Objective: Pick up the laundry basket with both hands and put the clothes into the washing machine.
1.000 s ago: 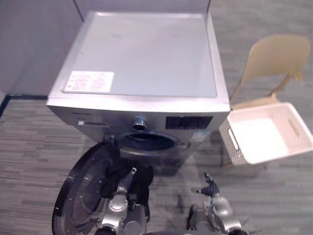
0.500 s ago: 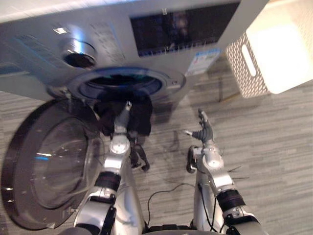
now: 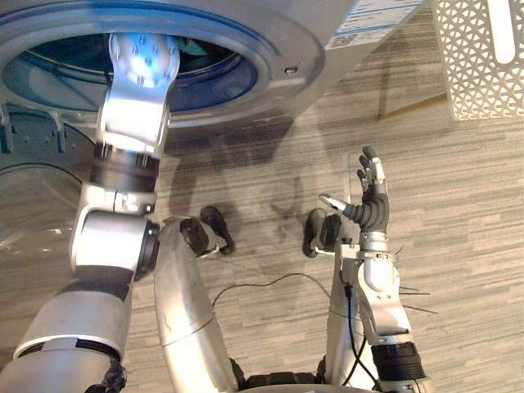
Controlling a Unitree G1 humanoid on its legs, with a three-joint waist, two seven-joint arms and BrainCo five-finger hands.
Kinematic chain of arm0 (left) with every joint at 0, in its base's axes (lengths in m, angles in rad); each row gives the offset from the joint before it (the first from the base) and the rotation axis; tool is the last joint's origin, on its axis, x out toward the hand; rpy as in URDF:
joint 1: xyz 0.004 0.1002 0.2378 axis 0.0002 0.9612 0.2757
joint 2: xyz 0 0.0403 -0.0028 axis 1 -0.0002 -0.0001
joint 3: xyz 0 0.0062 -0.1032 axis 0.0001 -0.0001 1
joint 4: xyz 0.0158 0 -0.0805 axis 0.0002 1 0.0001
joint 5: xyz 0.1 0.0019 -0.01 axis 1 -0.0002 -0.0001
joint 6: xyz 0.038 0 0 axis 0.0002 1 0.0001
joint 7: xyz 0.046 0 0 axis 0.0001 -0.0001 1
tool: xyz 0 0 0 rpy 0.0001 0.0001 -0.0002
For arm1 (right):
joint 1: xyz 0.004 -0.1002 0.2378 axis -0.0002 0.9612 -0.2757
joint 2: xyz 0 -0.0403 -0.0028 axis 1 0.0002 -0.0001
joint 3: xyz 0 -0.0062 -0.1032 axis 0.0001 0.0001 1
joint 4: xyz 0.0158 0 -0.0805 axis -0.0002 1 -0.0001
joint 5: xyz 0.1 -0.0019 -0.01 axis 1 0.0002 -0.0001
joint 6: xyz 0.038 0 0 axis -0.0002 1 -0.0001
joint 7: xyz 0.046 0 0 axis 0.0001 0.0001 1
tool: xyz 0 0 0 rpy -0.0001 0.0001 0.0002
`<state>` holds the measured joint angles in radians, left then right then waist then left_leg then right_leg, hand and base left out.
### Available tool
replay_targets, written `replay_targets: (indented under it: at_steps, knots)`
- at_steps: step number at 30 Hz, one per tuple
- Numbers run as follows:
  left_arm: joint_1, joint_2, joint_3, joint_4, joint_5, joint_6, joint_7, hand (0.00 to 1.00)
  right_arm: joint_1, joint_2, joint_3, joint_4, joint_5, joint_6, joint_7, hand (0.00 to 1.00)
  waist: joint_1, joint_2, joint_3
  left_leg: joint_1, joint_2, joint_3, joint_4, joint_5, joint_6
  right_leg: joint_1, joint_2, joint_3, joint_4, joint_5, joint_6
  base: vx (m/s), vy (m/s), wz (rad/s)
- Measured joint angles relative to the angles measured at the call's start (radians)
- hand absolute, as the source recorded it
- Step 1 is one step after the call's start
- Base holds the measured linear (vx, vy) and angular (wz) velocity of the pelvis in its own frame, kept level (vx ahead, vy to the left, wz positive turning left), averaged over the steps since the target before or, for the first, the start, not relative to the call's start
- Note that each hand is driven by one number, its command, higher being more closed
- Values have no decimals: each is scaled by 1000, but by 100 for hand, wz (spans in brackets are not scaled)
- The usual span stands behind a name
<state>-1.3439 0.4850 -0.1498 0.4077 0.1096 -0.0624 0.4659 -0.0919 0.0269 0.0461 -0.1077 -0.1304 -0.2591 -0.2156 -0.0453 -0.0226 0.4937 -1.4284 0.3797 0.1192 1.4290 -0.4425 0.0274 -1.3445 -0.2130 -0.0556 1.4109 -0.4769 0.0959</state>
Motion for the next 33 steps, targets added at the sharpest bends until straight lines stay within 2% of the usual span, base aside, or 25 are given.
replay_targets:
  at_steps: [2, 6, 9, 11, 12, 13, 14, 17, 20, 25, 28, 30, 33]
  knots:
    - [-32, 17, -41, 20, 48, -2, 1, 100, 0, 12, 1, -3, 1, -10, 11, 0, 2, -3, 0, -11, -6, 0, 0, 2, 3, -9, -3, 1, -2, 0, 0, 10, -26, 6]
    - [-123, 33, -97, 106, 119, -1, -10, 100, 4, 12, -2, -21, 4, -21, 35, 0, 0, -26, 0, -34, -12, 1, -1, 7, 12, -28, -11, 0, -4, 1, 1, -9, -25, 2]
    - [-201, 55, -148, 194, 195, 11, -80, 100, 11, 12, -4, -50, 23, -32, 48, 0, -9, -44, -5, -51, -11, 1, 0, 8, 14, -41, -10, -1, -9, 6, 4, -4, -32, -3]
    - [-239, 78, -206, 242, 331, 16, -159, 100, 12, 16, -7, -70, 41, -39, 66, 0, -27, -46, -6, -57, -11, 1, 3, 8, 15, -42, -9, -1, -14, 8, 8, 29, -31, -5]
    - [-240, 79, -219, 251, 361, 16, -170, 100, 12, 15, -7, -75, 42, -40, 68, 0, -29, -46, -6, -57, -9, 2, 3, 8, 15, -42, -8, -1, -15, 8, 8, 29, -31, -8]
    - [-239, 77, -249, 273, 464, 21, -195, 0, 12, 15, -8, -83, 49, -45, 79, 0, -31, -47, -7, -57, -3, 5, 4, 8, 15, -42, -4, -1, -17, 8, 8, 21, -47, -10]
    - [-236, 75, -291, 297, 562, 24, -224, 0, 12, 15, -8, -90, 64, -48, 90, 0, -31, -48, -6, -57, 5, 8, 6, 8, 16, -43, 0, -1, -17, 8, 8, 16, -54, -9]
    - [-182, 71, -325, 310, 686, 32, -267, 0, 12, 13, -8, -100, 118, -50, 99, 0, -45, -48, -6, -57, 10, 11, 4, 8, 15, -50, 4, 1, -17, 8, 8, 1, -68, -6]
    - [-166, 86, -314, 314, 716, 57, -296, 0, 12, 2, -10, -110, 172, -63, 114, 0, -48, -48, -7, -69, 24, 14, 5, 8, 15, -68, 9, 3, -12, 11, 4, -16, -69, -9]
    - [-166, 114, -314, 312, 716, 58, -336, 0, 11, -13, -10, -116, 202, -68, 132, 0, -48, -50, -7, -81, 32, 14, 8, 8, 15, -83, 18, 4, -8, 11, 3, -2, -68, -3]
    - [-165, 133, -308, 298, 635, 53, -366, 0, 12, -13, -11, -148, 223, -68, 132, 0, -48, -50, -7, -81, 32, 14, 8, 8, 15, -83, 19, 4, -8, 11, 3, 17, -54, -1]
    - [-152, 148, -270, 261, 488, 30, -375, 0, 14, -10, -12, -173, 238, -70, 133, 0, -48, -50, -7, -81, 33, 14, 7, 8, 15, -83, 19, 3, -8, 11, 3, 11, -47, 0]
    - [-92, 156, -187, 157, 375, 18, -356, 0, 21, 3, -13, -177, 236, -71, 132, 0, -46, -49, -8, -81, 32, 13, 5, 8, 15, -83, 19, 3, -7, 11, 2, 5, -55, 1]
